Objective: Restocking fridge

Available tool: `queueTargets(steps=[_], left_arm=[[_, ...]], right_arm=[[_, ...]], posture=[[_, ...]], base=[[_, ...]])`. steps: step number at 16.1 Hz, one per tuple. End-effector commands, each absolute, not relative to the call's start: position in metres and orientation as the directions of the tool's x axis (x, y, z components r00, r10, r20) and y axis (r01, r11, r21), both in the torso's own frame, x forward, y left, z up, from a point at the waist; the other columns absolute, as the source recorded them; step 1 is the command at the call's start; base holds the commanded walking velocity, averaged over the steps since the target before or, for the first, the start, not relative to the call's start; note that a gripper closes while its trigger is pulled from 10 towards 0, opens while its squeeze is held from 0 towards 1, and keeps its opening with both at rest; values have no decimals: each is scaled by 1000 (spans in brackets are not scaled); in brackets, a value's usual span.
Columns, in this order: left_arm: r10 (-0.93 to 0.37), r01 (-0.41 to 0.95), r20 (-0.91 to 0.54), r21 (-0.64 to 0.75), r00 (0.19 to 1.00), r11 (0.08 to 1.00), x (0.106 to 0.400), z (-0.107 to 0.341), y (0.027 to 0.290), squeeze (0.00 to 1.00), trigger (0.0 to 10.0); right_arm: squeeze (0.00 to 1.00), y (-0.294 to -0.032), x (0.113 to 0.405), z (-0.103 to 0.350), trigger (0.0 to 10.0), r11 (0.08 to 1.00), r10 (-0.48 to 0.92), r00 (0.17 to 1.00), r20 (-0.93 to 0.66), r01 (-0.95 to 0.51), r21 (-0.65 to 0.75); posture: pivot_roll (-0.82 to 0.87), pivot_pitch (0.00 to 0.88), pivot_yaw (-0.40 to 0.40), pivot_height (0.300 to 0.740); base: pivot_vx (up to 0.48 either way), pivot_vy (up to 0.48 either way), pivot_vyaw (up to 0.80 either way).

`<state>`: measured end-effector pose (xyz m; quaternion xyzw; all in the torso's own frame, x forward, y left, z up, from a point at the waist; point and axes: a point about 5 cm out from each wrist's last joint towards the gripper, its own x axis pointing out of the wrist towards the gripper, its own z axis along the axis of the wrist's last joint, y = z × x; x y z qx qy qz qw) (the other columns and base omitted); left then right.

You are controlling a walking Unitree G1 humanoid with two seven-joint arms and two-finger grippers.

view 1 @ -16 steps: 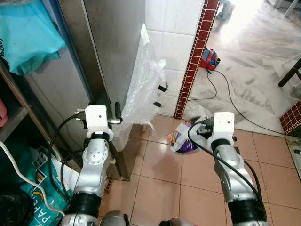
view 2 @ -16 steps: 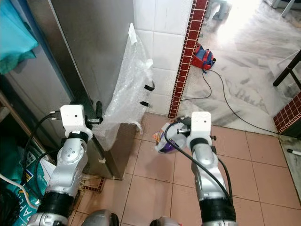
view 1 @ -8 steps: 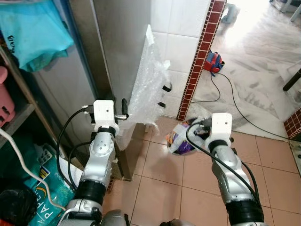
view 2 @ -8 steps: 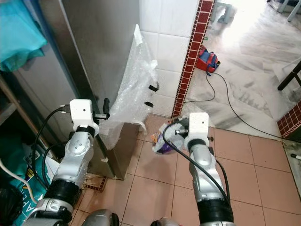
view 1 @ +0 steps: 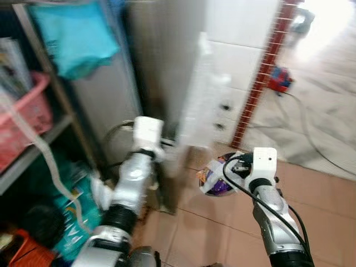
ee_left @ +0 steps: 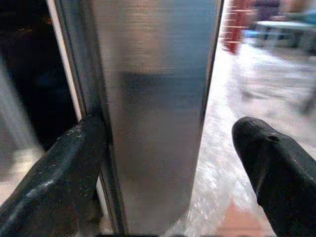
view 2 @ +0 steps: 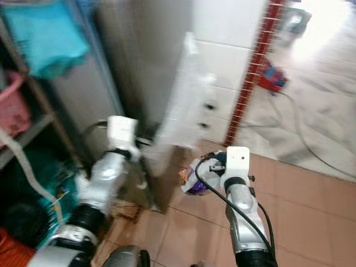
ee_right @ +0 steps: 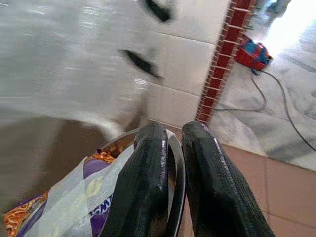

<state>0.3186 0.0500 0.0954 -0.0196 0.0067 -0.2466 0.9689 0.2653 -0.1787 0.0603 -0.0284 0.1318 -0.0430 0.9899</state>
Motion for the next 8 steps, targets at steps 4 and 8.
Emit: queueTargets(steps=[4, 8], left_arm=[[-678, 678, 0, -16, 735, 735, 308, 104, 4, 0, 10000], [-697, 698, 21, -16, 717, 716, 307, 109, -4, 0, 10000]], right_arm=[[0, -200, 261, 69, 10000, 977, -195, 958, -209, 172, -122], [0, -216, 255, 69, 10000, 950, -300, 931, -210, 269, -161]], posture=[[8, 0, 33, 740], [3, 0, 41, 740]], base=[[0, 0, 0], [0, 0, -400]])
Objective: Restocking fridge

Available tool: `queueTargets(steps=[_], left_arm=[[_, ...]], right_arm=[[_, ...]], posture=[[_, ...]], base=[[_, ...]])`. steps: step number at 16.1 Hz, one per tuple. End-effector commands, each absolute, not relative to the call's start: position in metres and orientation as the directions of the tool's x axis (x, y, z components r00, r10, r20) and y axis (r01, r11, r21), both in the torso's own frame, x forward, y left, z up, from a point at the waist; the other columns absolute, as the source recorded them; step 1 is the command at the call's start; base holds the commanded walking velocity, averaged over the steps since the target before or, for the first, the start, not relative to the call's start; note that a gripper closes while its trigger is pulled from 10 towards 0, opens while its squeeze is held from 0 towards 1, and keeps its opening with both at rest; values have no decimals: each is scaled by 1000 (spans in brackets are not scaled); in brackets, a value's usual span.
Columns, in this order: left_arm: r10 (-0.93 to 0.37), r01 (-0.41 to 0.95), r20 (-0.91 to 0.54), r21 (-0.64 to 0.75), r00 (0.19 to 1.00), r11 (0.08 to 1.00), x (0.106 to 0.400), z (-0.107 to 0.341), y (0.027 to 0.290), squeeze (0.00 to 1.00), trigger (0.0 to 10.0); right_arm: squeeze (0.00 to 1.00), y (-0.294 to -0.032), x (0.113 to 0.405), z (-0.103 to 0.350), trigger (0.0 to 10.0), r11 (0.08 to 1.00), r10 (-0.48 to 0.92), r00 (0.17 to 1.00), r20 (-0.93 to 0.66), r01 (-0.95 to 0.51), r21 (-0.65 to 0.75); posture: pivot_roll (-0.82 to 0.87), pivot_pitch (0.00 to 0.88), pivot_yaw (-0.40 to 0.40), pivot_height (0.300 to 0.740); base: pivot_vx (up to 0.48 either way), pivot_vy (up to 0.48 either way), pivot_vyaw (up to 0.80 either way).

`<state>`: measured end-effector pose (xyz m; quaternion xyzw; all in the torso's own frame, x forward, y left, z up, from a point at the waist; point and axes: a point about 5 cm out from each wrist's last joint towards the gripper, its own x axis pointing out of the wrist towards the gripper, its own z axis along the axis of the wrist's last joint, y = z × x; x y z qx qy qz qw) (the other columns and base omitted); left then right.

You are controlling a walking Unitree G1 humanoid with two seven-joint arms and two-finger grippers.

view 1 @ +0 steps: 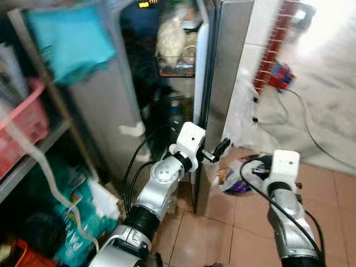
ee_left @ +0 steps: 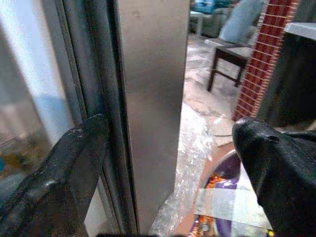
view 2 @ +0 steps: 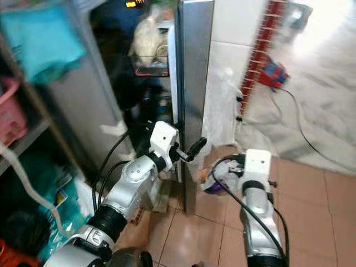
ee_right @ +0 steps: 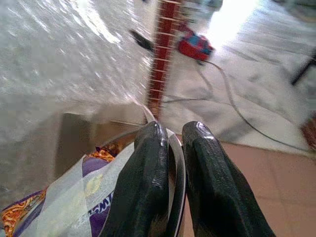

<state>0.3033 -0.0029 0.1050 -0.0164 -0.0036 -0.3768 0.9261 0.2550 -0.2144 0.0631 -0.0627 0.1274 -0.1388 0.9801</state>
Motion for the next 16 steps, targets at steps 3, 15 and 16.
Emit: queueTargets(steps=[3, 15, 16], left_arm=[[-708, 709, 26, -16, 706, 706, 306, 110, -4, 0, 10000], [-726, 726, 8, -26, 687, 687, 304, 104, -4, 0, 10000], [-725, 725, 11, -26, 688, 688, 304, 104, -5, 0, 10000]], right_arm=[[0, -214, 254, 67, 10000, 950, -299, 930, -214, 268, -162], [0, -212, 254, 67, 10000, 946, -306, 925, -224, 269, -182], [0, -212, 254, 67, 10000, 944, -310, 924, -222, 272, -185]], posture=[[3, 0, 41, 740], [-1, 0, 28, 740], [-1, 0, 27, 740]], base=[[198, 0, -735], [302, 0, -410], [480, 0, -800]])
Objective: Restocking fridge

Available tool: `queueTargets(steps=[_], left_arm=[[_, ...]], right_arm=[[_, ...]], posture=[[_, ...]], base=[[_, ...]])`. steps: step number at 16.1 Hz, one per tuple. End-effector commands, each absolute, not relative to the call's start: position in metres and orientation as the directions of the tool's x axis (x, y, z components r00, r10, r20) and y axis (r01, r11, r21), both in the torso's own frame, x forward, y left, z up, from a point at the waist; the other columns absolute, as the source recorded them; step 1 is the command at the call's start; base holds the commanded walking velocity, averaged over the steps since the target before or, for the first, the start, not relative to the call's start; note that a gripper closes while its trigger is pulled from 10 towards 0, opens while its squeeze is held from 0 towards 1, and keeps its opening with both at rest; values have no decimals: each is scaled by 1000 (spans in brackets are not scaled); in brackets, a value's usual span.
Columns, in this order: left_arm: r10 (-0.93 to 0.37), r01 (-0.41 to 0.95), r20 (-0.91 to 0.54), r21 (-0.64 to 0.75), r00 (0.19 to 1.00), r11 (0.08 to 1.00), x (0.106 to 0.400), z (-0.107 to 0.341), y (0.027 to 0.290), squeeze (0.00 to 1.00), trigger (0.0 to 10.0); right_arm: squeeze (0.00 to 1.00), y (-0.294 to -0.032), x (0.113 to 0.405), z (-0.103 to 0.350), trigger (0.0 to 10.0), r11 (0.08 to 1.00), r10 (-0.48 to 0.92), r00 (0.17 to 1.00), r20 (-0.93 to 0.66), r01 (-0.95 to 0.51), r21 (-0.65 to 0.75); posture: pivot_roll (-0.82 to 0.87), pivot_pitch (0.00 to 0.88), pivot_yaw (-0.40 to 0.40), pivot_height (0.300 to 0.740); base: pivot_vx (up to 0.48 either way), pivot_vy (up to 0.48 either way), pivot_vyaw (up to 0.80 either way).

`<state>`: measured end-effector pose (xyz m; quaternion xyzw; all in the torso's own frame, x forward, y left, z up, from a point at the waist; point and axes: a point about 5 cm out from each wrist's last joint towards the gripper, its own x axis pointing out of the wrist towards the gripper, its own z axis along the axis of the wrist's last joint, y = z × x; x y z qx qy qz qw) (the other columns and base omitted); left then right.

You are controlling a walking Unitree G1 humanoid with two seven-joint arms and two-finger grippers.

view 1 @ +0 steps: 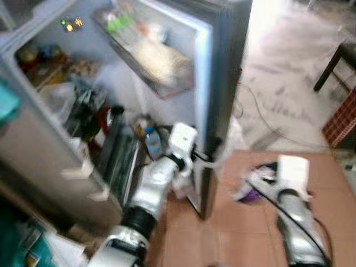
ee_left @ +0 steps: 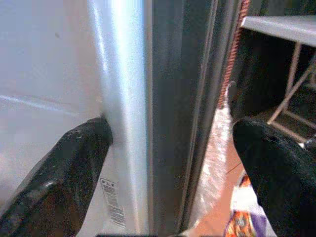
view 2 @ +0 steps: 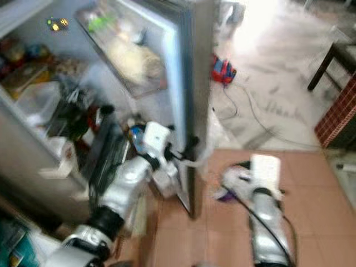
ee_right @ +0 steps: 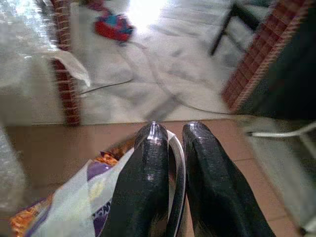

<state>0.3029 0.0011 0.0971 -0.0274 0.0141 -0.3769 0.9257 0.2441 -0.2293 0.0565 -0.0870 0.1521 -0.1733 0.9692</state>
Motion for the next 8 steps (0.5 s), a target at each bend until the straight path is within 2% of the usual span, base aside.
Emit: queueTargets(steps=[1, 4, 8], left_arm=[[-726, 726, 13, -26, 688, 687, 304, 105, -5, 0, 10000], [-723, 723, 16, -28, 691, 691, 304, 105, -6, 0, 10000], [-726, 727, 15, -21, 687, 687, 304, 106, -11, 0, 10000]], right_arm=[[0, -212, 254, 68, 10000, 943, -313, 924, -220, 275, -189], [0, -215, 253, 68, 10000, 930, -339, 916, -216, 292, -222], [0, -217, 249, 65, 10000, 923, -362, 901, -239, 311, -228]], posture=[[-1, 0, 27, 740], [-1, 0, 25, 740], [-5, 0, 28, 740]], base=[[480, 0, -800], [480, 0, -519], [480, 0, 0]])
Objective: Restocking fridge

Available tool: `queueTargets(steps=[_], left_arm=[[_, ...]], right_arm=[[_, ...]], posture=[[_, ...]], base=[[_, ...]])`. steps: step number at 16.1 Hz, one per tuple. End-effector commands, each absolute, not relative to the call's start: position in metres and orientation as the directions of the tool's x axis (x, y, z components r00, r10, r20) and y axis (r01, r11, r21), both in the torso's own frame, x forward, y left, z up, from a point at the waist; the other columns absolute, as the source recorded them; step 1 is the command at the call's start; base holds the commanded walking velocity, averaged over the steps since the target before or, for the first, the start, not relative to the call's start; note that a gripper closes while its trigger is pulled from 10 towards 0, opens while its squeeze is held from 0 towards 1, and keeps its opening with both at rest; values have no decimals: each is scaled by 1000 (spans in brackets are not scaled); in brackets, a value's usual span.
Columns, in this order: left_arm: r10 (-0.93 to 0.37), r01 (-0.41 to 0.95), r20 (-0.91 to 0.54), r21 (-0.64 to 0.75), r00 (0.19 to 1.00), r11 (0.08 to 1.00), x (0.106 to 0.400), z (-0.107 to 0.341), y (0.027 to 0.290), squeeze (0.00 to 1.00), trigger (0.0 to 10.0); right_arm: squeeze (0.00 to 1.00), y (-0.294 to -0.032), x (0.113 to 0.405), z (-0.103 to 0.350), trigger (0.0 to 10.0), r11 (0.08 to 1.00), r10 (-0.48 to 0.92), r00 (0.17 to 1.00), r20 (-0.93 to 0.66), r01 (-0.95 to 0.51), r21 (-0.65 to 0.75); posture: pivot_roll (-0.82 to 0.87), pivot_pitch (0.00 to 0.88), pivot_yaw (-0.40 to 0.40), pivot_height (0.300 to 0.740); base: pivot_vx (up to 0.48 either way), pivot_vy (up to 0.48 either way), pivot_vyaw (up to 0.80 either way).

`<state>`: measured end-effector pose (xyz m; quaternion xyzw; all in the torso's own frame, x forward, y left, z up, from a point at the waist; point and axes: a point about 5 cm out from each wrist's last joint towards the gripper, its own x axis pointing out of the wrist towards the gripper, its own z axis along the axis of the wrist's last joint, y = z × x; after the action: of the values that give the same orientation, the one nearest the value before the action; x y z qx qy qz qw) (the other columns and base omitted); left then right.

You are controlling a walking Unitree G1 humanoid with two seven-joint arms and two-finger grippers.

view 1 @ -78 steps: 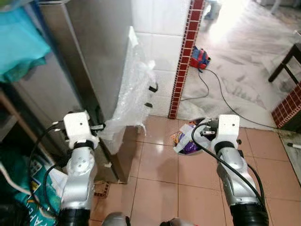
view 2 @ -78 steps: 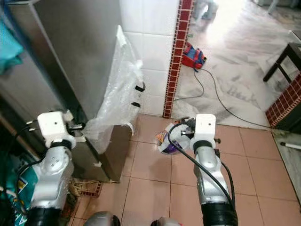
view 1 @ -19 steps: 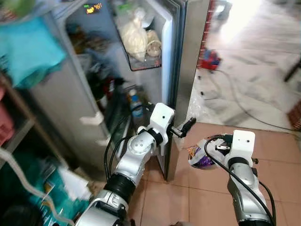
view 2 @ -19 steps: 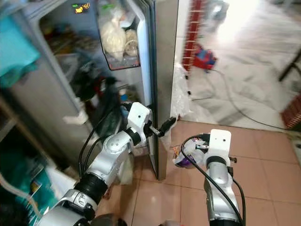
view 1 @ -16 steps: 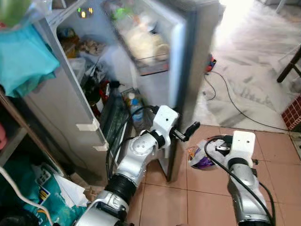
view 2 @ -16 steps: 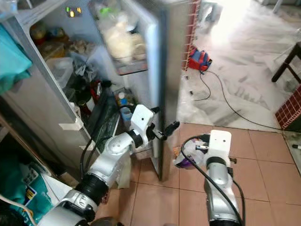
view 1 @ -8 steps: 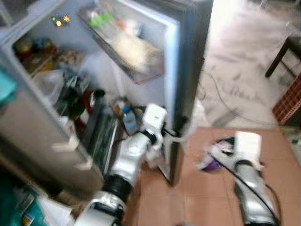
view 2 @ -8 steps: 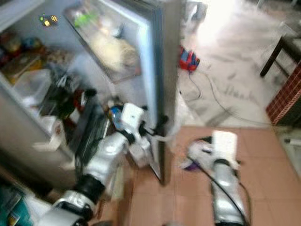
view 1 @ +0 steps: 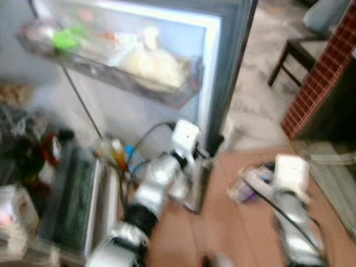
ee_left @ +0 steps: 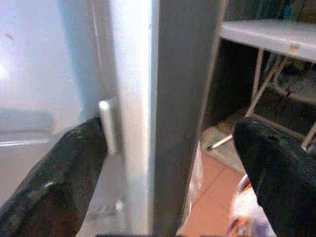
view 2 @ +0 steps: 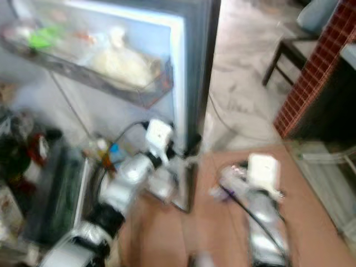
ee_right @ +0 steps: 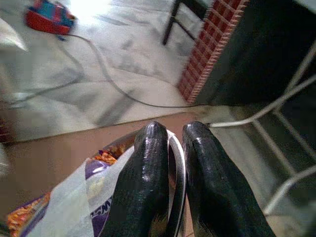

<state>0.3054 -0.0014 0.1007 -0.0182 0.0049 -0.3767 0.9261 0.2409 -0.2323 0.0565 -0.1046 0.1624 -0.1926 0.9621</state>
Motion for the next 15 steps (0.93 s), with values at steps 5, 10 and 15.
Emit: queueTargets(steps=[5, 10, 15], left_arm=[[-725, 725, 13, -15, 689, 688, 305, 106, -13, 0, 10000], [-706, 706, -2, 2, 708, 708, 308, 105, -14, 0, 10000], [-613, 613, -18, 53, 790, 788, 322, 107, -6, 0, 10000]], right_arm=[[0, -218, 247, 66, 10000, 919, -371, 897, -242, 316, -238], [0, -216, 246, 67, 10000, 923, -362, 900, -243, 309, -231], [0, -206, 247, 72, 10000, 952, -271, 933, -237, 223, -209]], posture=[[-6, 0, 27, 740], [-11, 0, 26, 740], [-16, 0, 23, 740]], base=[[480, 0, 0], [402, 0, 0], [298, 0, 0]])
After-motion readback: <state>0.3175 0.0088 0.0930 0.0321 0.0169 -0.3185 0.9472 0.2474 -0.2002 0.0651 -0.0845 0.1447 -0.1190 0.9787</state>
